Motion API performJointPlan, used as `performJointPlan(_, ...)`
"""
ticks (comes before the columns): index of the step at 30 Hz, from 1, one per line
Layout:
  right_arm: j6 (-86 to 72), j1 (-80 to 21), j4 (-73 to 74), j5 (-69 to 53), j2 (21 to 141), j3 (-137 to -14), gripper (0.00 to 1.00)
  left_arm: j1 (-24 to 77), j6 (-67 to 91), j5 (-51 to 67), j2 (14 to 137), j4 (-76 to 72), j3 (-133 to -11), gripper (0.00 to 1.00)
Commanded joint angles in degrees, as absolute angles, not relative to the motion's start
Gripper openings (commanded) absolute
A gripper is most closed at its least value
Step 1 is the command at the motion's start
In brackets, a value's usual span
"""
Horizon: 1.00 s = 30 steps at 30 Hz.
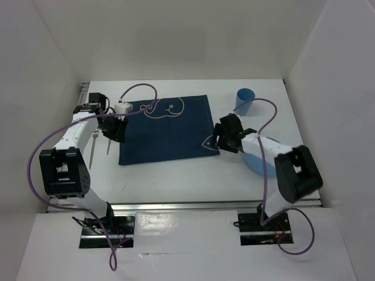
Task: Set the dinner table for one person
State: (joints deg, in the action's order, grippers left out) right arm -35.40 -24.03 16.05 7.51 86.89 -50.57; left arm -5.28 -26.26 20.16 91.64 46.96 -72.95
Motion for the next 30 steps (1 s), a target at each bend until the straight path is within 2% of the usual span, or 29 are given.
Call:
performJointPlan(1, -35.3, -24.4, 17.1, 6.1, 93.4, -56.4, 0.8, -4.7, -17.3, 13.9, 95.5, 43.3, -74.1, 0.4)
performJointPlan(2, -34.6, -24.4, 15.9, 5.3, 96.3, -57.1, 0.77, -4.7, -15.6, 13.0, 95.5, 41.3, -74.1, 0.4)
performJointPlan(6, -36.5, -24.4, 16.9, 3.4, 100.5, -58.8, 0.46, -4.7, -14.5, 12.4, 96.1, 40.7, -72.9, 0.39)
performJointPlan(7, -37.2, -24.4, 16.9, 2.8, 100.5, -57.3, 0.33, -4.7, -14.5, 12.4, 96.1, 41.2, -72.9, 0.39)
performJointPlan(8, -38.3, -24.4, 15.5, 2.3, 98.9, -55.8, 0.26, -4.7, -15.0, 12.4, 96.1, 41.2, -72.1, 0.39)
performJointPlan(9, -39.0, -24.4, 14.9, 2.3, 97.7, -52.8, 0.11, -4.7, -15.0, 12.4, 95.5, 41.2, -71.3, 0.39)
performJointPlan(11, -41.6, -23.7, 16.2, 2.3, 93.7, -50.4, 0.0, -4.7, -15.6, 12.4, 94.9, 42.3, -70.7, 0.39)
performJointPlan(17, -42.2, -21.4, 21.2, 4.2, 82.0, -43.7, 0.0, -4.7, -19.4, 11.7, 93.1, 47.2, -69.0, 0.39)
performJointPlan(23, -39.4, -16.0, 20.5, 1.1, 80.0, -41.2, 0.0, -4.7, -19.4, 14.8, 92.5, 48.4, -69.0, 0.39)
performJointPlan(26, -37.4, -15.3, 19.8, -0.3, 80.8, -41.2, 0.09, -3.7, -18.9, 14.9, 93.0, 48.9, -69.0, 0.39)
performJointPlan(30, -36.8, -14.8, 21.7, -1.6, 81.5, -42.6, 0.15, -2.5, -18.9, 12.8, 93.5, 48.4, -67.5, 0.39)
